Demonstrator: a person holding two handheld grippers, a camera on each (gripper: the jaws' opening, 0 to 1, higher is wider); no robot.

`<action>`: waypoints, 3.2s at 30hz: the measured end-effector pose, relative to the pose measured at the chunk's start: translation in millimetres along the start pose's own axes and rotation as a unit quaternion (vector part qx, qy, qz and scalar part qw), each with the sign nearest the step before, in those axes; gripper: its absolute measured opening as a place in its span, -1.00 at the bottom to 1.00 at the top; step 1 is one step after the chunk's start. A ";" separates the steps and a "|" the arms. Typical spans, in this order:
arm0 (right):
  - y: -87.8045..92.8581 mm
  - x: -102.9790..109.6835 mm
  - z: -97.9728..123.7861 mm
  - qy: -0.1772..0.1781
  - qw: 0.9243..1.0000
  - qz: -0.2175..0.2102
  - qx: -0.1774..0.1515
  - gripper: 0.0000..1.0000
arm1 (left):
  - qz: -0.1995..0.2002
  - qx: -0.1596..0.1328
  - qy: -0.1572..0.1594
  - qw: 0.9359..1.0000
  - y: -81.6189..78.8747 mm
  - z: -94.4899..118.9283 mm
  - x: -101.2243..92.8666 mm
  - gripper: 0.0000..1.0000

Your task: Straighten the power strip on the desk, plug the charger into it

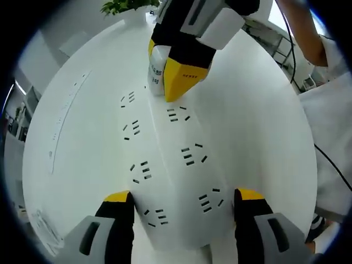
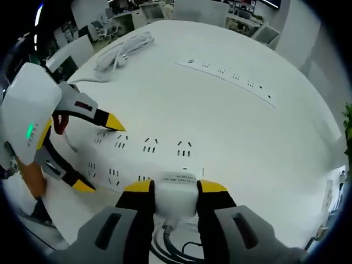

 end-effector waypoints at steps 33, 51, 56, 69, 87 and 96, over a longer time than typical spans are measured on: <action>-14.8 -1.7 152.4 -0.060 0.705 0.012 -0.707 0.77 | 0.004 -0.008 0.001 1.000 -3.4 -1.8 -5.6 0.50; 25.6 -27.0 75.5 -0.049 0.827 0.121 -0.546 0.69 | -0.001 -0.009 0.003 1.000 -6.1 -2.8 -7.6 0.51; 39.6 -23.6 62.0 -0.049 0.841 0.218 -0.492 0.55 | -0.001 -0.009 0.003 1.000 -5.8 -2.6 -7.3 0.51; 36.8 -12.2 29.8 -0.116 0.832 0.300 -0.452 0.62 | -0.003 -0.009 0.004 1.000 -5.4 -2.1 -6.6 0.51; 13.8 -4.6 6.6 -0.197 0.795 0.343 -0.460 -0.14 | -0.004 -0.010 0.005 1.000 -5.0 -2.3 -5.2 0.51; 15.6 6.6 11.1 -0.209 0.782 0.364 -0.460 -0.31 | -0.004 -0.010 0.005 1.000 -5.0 -2.2 -4.3 0.51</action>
Point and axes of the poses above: the point that each gripper's makers call its tool centre point, and the gripper's own axes: z roughly backward along the fingers, x roughly to its left, y roughly out of its underside, the point moved 3 cm from there along z, roughly backward along the fingers, and after that the axes turned 15 degrees about z, right-handed, at the moved point
